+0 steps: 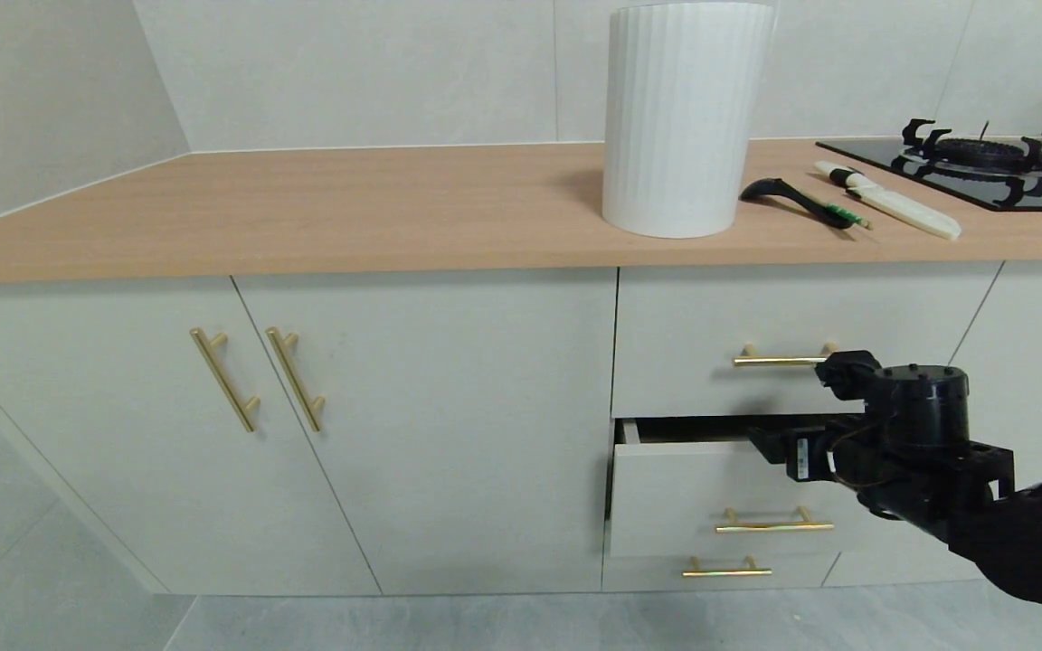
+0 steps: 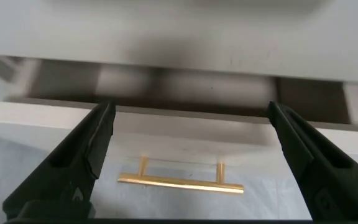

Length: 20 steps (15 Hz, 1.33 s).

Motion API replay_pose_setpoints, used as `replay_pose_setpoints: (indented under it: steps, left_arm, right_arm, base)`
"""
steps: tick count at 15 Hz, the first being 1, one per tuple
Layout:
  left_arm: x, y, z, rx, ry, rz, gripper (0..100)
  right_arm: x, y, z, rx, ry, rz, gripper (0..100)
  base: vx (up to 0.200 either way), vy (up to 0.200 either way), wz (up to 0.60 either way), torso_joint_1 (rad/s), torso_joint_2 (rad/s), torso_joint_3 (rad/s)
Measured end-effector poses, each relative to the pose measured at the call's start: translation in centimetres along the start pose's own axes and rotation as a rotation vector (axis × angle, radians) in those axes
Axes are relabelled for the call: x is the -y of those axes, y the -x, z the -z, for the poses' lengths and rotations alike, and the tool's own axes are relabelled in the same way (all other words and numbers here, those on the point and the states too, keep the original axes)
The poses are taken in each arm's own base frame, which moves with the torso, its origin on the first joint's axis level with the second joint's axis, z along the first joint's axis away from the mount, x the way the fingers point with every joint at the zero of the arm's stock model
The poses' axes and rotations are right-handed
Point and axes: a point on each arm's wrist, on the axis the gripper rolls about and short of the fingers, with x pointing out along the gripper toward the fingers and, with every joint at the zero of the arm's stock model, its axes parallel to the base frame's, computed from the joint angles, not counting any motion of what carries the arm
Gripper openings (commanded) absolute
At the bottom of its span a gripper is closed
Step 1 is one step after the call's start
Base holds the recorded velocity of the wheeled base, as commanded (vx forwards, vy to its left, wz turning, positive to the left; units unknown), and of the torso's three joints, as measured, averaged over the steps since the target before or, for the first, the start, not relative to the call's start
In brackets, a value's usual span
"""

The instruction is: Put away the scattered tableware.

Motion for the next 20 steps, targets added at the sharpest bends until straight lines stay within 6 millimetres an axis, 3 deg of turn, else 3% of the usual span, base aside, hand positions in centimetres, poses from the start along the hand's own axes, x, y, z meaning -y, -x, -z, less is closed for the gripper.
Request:
replay_pose_setpoints:
  steps: [4, 8, 14, 20]
  left_arm:
    - [0.0, 0.0, 0.0, 0.000, 0.000, 0.000, 100]
    - [0.0, 0.0, 0.0, 0.000, 0.000, 0.000, 100]
    - [0.0, 0.0, 0.0, 0.000, 0.000, 0.000, 100]
    - [0.0, 0.0, 0.0, 0.000, 0.000, 0.000, 100]
  right_arm:
    - [-0.1, -1.6, 1.3, -0.001, -0.025, 0.007, 100]
    - [-0.1, -1.9, 1.9, -0.027, -0.017, 0.009, 100]
    - [-0.1, -1.6, 2.1, -0.055, -0.011, 0.009, 100]
    - [0.2, 0.2, 1.6, -0.141, 0.004, 0.002, 100]
  base:
    - [0.000, 0.000, 0.00, 0.000, 0.00, 0.000]
    - [0.000, 0.000, 0.00, 0.000, 0.00, 0.000]
    - [0.000, 0.000, 0.00, 0.000, 0.00, 0.000]
    - [0.000, 0.000, 0.00, 0.000, 0.00, 0.000]
